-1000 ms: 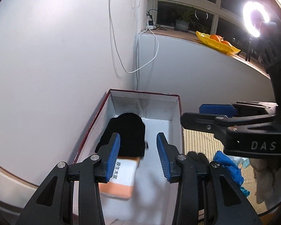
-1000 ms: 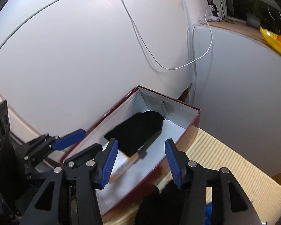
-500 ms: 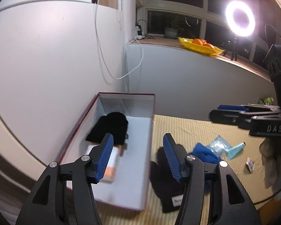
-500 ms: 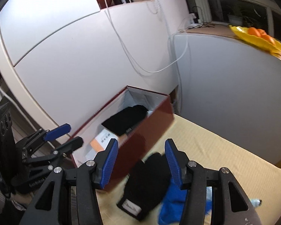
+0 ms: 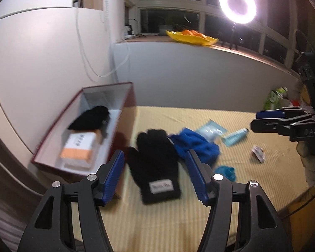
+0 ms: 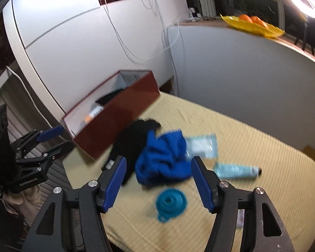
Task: Organize soft objects
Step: 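Move the left tool back over the bed to the teal funnel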
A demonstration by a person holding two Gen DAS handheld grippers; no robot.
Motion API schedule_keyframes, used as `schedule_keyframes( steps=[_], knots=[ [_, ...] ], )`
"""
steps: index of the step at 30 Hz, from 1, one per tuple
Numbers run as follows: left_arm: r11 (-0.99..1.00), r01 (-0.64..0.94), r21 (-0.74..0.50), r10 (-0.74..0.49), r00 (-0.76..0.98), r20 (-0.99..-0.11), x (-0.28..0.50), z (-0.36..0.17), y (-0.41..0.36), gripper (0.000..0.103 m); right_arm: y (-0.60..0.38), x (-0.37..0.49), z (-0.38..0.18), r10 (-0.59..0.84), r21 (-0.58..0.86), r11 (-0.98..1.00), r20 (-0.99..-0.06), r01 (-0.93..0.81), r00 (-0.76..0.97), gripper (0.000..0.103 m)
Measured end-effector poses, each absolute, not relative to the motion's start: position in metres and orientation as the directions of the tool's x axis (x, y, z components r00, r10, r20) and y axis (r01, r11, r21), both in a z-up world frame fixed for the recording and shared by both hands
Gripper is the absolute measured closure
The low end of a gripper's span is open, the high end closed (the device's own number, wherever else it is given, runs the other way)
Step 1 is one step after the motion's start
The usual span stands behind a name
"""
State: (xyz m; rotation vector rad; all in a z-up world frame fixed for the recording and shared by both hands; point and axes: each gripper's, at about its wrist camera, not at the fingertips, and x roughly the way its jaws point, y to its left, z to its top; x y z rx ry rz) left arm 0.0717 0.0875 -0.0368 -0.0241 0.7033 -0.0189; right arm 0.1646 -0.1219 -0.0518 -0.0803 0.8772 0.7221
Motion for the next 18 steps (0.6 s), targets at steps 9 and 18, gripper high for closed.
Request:
schedule_keyframes(
  steps=[9, 18],
  knots=[
    [0.994, 0.109, -0.017, -0.092, 0.734, -0.673, 0.059, -0.058, 0.044, 0.043, -0.155, 0.146, -0.076, 0.54, 0.257, 0.779, -0.738, -0.572, 0.404, 0.043],
    [0.988, 0.13, -0.089, -0.154, 0.678, -0.719, 0.056, -0.092, 0.035, 0.043, -0.174, 0.138, -0.094, 0.536, 0.281, 0.783, -0.757, -0.555, 0.373, 0.043]
  ],
)
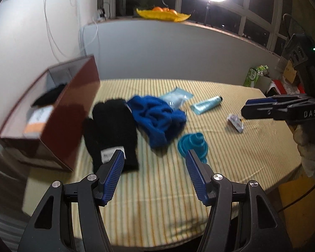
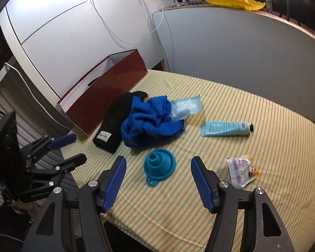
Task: Organize soft objects
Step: 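Move the left tool back over the bed to the teal funnel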
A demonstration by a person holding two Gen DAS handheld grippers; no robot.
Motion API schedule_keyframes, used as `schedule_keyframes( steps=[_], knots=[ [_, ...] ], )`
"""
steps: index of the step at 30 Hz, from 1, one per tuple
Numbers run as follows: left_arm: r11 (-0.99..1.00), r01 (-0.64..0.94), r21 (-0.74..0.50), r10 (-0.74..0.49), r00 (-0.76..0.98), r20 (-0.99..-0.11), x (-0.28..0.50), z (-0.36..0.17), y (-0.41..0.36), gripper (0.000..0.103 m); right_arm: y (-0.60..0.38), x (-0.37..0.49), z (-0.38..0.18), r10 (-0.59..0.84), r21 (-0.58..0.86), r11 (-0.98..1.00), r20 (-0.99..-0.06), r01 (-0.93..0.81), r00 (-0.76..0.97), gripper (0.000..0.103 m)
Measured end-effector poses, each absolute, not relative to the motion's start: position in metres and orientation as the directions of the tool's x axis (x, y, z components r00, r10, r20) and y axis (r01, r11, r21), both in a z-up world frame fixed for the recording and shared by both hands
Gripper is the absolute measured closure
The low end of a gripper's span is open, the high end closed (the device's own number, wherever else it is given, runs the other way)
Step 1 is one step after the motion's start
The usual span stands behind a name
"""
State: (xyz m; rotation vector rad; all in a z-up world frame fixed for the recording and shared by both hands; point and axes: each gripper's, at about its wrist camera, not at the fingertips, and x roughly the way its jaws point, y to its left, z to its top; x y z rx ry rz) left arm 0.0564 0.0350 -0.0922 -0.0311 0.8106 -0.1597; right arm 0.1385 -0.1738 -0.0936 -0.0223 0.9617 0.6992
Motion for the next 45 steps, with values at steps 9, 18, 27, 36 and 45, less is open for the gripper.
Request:
schedule_keyframes(
  steps=[9, 18, 27, 36, 45],
  knots=[
    [0.971, 0.149, -0.186, -0.238, 0.622, -0.746, 0.056, -0.122, 0.023, 0.043, -0.185, 0.149, -0.115, 0.581, 0.38, 0.764, -0.758, -0.522, 0.298, 0.043],
    [0.954, 0.153, -0.26, -0.299, 0.591, -0.749, 0.067, -0.136, 0.005, 0.043, -0.214, 0.158, -0.111, 0.546, 0.359, 0.808, -0.753, -0.467, 0.366, 0.043],
    [0.953, 0.144, -0.266, -0.3, 0.569, -0.766, 0.092, -0.146, -0.016, 0.043, -0.237, 0.173, -0.136, 0.417, 0.225, 0.874, -0.803, -0.431, 0.426, 0.043],
    [0.965, 0.078, -0.252, -0.252, 0.554, -0.793, 0.115, -0.162, -0.034, 0.042, -0.238, 0.194, -0.163, 0.357, 0.147, 0.884, -0.825, -0.444, 0.438, 0.043],
    [0.98, 0.031, -0.195, -0.178, 0.563, -0.807, 0.129, -0.169, -0.048, 0.042, -0.234, 0.207, -0.18, 0.329, 0.112, 0.877, -0.849, -0.468, 0.413, 0.041]
  ],
)
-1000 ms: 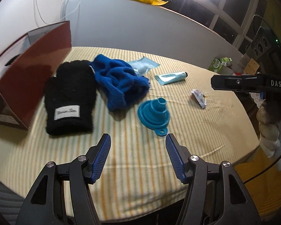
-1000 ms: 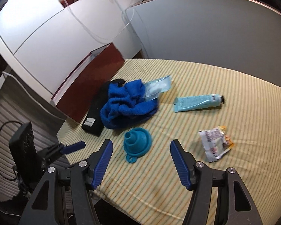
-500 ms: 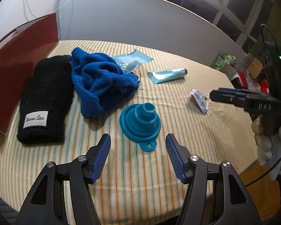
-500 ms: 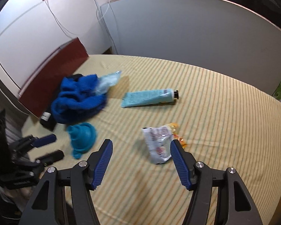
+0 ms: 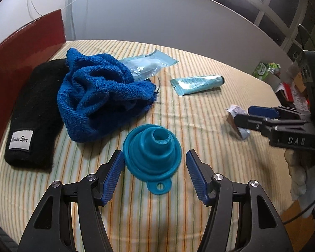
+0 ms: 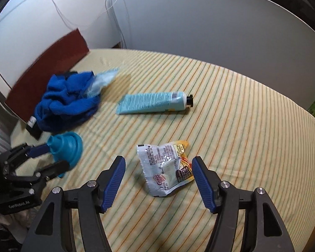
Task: Organize soft objects
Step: 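Move the left tool back over the bed to the teal funnel, then grasp the teal funnel with the left tool while the right tool grasps the snack wrapper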
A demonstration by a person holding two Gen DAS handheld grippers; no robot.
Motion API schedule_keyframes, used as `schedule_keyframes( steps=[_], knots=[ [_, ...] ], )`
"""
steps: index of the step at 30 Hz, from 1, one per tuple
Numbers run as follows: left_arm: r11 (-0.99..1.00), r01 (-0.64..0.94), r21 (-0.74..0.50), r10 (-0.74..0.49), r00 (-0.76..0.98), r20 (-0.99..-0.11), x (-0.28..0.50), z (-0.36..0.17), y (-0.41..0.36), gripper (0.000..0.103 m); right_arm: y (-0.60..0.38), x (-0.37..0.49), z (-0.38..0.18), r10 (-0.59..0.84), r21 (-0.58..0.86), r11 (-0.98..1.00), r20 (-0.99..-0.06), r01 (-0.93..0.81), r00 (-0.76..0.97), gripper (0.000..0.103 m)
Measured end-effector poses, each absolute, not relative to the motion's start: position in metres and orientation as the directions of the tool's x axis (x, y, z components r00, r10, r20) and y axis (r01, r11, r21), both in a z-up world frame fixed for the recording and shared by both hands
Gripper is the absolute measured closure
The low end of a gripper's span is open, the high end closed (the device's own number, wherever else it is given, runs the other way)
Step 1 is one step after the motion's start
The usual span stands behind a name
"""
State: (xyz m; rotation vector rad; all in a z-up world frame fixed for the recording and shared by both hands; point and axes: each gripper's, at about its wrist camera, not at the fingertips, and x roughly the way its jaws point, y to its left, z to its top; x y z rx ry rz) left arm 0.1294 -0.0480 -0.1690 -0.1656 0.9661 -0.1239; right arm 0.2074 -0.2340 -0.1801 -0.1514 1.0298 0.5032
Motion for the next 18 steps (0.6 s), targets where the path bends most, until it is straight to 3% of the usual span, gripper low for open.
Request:
schedule_keyframes(
  steps=[5, 11, 18],
  knots=[
    [0.986, 0.006, -0.166, -0.139, 0.577, -0.805, 0.133, -0.17, -0.051, 0.042, -0.227, 0.213, -0.191, 0.257, 0.027, 0.881, -0.866, -0.473, 0.429, 0.041],
    [0.986, -0.006, -0.169, -0.133, 0.591, -0.795, 0.135, -0.171, -0.048, 0.042, -0.233, 0.217, -0.195, 0.264, 0.04, 0.883, -0.866, -0.467, 0.424, 0.041],
    [0.985, -0.011, -0.175, -0.133, 0.603, -0.786, 0.134, -0.171, -0.045, 0.052, -0.235, 0.212, -0.193, 0.259, 0.03, 0.877, -0.87, -0.479, 0.419, 0.048]
  ],
)
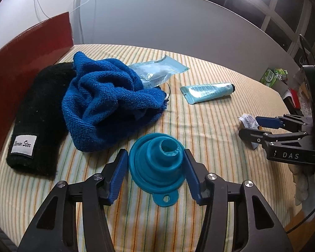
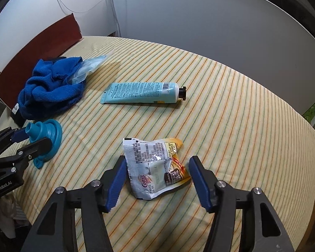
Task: Organize soft objects
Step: 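Grasp the teal funnel with the left tool while the right tool grasps the snack wrapper, then carry the funnel with the left tool while the right tool carries the wrapper, releasing both into the box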
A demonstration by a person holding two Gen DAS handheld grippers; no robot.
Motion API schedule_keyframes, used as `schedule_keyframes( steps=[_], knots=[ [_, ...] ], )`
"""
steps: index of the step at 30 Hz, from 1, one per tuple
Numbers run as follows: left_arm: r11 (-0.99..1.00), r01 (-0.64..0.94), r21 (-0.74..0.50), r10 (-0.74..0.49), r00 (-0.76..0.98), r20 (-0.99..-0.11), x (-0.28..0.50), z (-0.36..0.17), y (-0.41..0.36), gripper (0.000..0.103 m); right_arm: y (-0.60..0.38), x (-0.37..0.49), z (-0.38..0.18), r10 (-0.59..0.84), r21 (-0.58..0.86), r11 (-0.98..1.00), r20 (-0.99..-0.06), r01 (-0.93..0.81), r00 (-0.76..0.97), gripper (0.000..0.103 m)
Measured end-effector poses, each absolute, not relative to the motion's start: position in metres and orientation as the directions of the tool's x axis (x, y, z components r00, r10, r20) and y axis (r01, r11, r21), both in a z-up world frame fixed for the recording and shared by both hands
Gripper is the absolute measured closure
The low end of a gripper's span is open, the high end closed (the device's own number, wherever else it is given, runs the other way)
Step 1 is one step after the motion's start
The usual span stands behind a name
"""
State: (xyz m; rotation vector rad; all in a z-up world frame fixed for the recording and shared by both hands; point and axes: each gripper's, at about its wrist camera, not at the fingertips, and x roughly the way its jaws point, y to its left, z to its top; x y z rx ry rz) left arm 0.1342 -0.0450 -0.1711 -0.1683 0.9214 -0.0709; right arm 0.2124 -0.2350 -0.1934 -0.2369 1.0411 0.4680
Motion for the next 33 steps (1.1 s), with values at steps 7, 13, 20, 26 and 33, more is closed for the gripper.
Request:
schedule_keyframes(
  steps=[7, 13, 20, 26, 33],
  knots=[
    [0.981, 0.0, -0.193, -0.154, 0.601, -0.784, 0.13, -0.171, -0.043, 0.058, -0.242, 0.21, -0.189, 0.25, 0.027, 0.883, -0.872, -0.469, 0.421, 0.072],
    [0.979, 0.017, -0.205, -0.173, 0.609, -0.774, 0.121, -0.166, -0.043, 0.059, -0.248, 0.204, -0.186, 0.27, 0.057, 0.887, -0.869, -0.457, 0.415, 0.074],
    [0.971, 0.037, -0.237, -0.207, 0.628, -0.75, 0.103, -0.149, -0.032, 0.059, -0.246, 0.189, -0.164, 0.315, 0.093, 0.882, -0.845, -0.462, 0.432, 0.074],
    [0.969, 0.065, -0.238, -0.22, 0.667, -0.711, 0.086, -0.118, -0.016, 0.059, -0.22, 0.174, -0.122, 0.375, 0.099, 0.851, -0.803, -0.516, 0.464, 0.074],
    [0.972, 0.059, -0.228, -0.199, 0.723, -0.661, 0.072, -0.078, 0.027, 0.059, -0.157, 0.17, -0.068, 0.478, 0.108, 0.777, -0.742, -0.62, 0.47, 0.074]
  ],
)
